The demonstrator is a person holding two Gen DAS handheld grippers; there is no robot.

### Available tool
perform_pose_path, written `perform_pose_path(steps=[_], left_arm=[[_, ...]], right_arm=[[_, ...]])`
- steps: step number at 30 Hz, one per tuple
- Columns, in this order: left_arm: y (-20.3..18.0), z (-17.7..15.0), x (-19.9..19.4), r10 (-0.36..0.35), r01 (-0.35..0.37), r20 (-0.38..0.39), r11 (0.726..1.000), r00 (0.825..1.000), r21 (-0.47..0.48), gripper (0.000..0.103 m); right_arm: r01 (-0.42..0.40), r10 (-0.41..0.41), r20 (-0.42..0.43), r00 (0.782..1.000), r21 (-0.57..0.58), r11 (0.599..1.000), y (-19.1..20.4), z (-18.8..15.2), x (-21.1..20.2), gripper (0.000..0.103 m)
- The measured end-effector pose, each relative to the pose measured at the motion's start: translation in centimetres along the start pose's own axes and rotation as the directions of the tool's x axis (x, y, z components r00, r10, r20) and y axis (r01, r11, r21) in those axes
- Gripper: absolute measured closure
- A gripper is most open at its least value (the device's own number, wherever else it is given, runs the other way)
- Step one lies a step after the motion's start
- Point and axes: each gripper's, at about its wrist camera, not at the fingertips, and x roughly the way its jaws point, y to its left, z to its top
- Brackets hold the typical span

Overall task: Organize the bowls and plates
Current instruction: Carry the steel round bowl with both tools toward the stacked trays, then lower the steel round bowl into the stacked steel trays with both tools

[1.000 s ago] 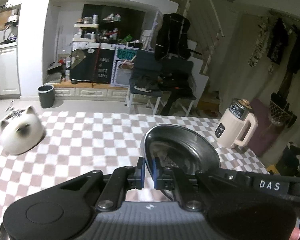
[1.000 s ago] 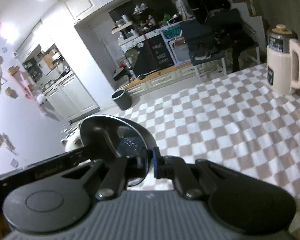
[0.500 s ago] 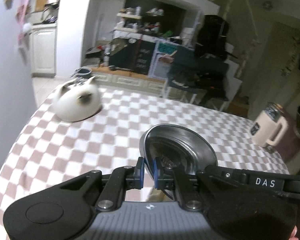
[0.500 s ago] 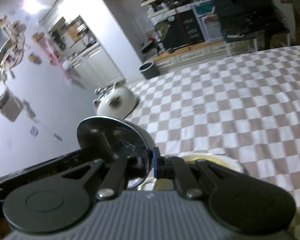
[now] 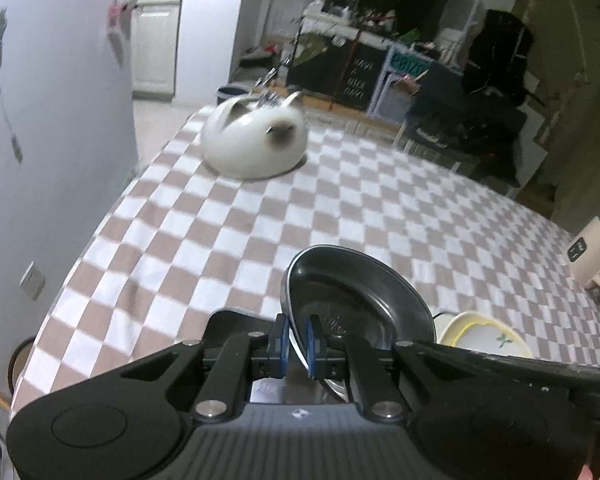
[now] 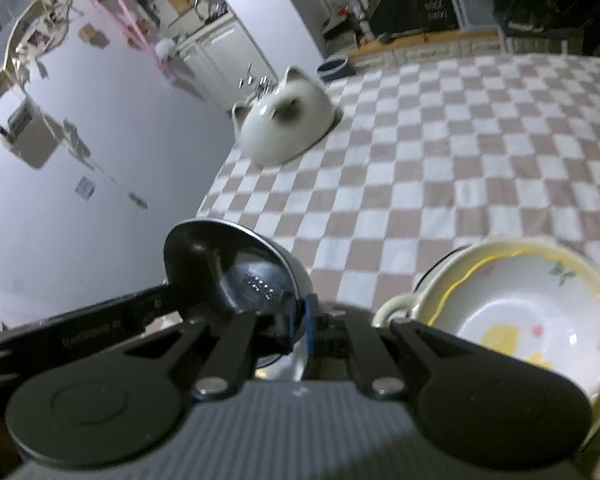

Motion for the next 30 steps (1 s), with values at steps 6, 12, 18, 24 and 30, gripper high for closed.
perform_pose_path(steps=[6,12,18,24,30], left_arm=[[1.2,-1.0,1.6,0.041,-0.04,-0.08,0.999,0.996,0.015,0.094],[2.5,-1.7,3.0,0.075,-0.075,-0.135,0.997,0.988,0.009,0.094],[3.4,-1.8,4.3,0.089,-0.089,-0.172,0.996,0.981,0.006,0.094],[4.0,-1.7,5.4,0.1,-0.104,-0.209,0.995,0.973,-0.006,0.093],[4.2,-1.7,6.4,0.114,-0.118,-0.235,0.993,0.965,-0.004,0.093]], right_arm=[[0.016,-0.016,-0.072,0.997,0.0,1.0,1.2,-1.1,2.4,0.096],[0.029,-0.033,-0.142,0.989,-0.031,0.999,2.3,-2.3,4.3,0.095],[0.035,-0.044,-0.159,0.986,-0.054,0.998,3.3,-3.0,5.6,0.095],[0.044,-0.052,-0.173,0.983,-0.048,0.998,3.2,-2.8,7.0,0.095],[0.053,-0.063,-0.191,0.979,-0.059,0.997,3.7,-2.9,8.5,0.095]])
